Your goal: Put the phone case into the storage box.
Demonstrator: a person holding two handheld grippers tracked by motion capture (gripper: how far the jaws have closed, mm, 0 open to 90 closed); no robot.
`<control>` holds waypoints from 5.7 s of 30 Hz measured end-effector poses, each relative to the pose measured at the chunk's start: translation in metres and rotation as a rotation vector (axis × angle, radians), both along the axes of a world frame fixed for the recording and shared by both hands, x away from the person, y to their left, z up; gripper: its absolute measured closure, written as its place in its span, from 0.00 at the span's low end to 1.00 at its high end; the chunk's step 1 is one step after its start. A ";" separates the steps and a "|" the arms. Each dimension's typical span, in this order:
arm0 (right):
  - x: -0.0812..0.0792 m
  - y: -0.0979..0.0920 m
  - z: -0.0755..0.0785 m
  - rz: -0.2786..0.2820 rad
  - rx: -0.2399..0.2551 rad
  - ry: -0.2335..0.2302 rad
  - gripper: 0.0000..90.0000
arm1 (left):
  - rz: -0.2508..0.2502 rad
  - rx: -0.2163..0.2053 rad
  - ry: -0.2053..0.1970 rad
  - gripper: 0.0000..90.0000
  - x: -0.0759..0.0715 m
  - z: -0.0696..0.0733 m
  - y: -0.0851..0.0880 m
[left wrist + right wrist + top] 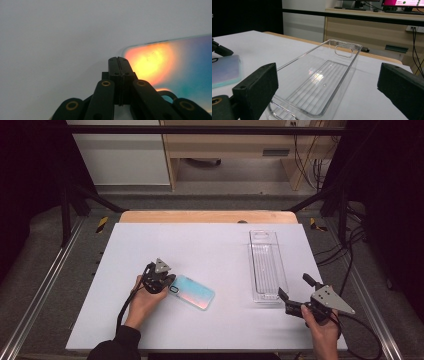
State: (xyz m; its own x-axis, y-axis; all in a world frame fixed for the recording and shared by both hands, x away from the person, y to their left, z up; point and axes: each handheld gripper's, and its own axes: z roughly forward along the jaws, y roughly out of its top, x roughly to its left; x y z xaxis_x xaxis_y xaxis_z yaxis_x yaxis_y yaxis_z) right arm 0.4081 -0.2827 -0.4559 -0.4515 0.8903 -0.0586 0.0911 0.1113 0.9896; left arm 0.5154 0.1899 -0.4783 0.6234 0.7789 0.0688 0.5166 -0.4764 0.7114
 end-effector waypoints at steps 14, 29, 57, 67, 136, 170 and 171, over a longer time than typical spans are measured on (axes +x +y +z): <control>-0.002 -0.003 0.002 -0.002 -0.003 0.004 0.04 | -0.063 0.045 -0.026 1.00 -0.021 0.004 -0.029; -0.003 0.000 0.001 0.008 -0.012 0.010 0.04 | -0.114 0.059 -0.040 1.00 -0.034 0.005 -0.050; -0.003 -0.002 0.002 -0.001 0.013 0.008 0.04 | -0.157 0.038 -0.055 1.00 -0.044 0.006 -0.059; -0.007 0.004 0.010 0.022 -0.008 0.014 0.03 | -0.122 0.012 -0.116 1.00 -0.049 0.013 -0.057; 0.032 0.194 -0.015 0.426 -0.437 0.571 0.07 | 0.094 -0.314 -0.486 0.05 -0.111 0.024 0.041; 0.019 0.180 -0.034 0.413 -0.371 0.510 0.19 | 0.075 -0.328 -0.470 0.05 -0.109 0.023 0.036; 0.018 0.180 -0.034 0.409 -0.373 0.510 0.20 | 0.075 -0.332 -0.469 0.05 -0.109 0.023 0.036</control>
State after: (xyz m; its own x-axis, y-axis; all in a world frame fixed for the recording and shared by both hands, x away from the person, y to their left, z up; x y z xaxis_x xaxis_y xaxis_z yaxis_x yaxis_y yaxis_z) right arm 0.4263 -0.1023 -0.4899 -0.7938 0.6079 -0.0183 0.4076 0.5540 0.7259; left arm 0.4060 0.2260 -0.4553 0.5270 0.8471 0.0691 0.1339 -0.1630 0.9775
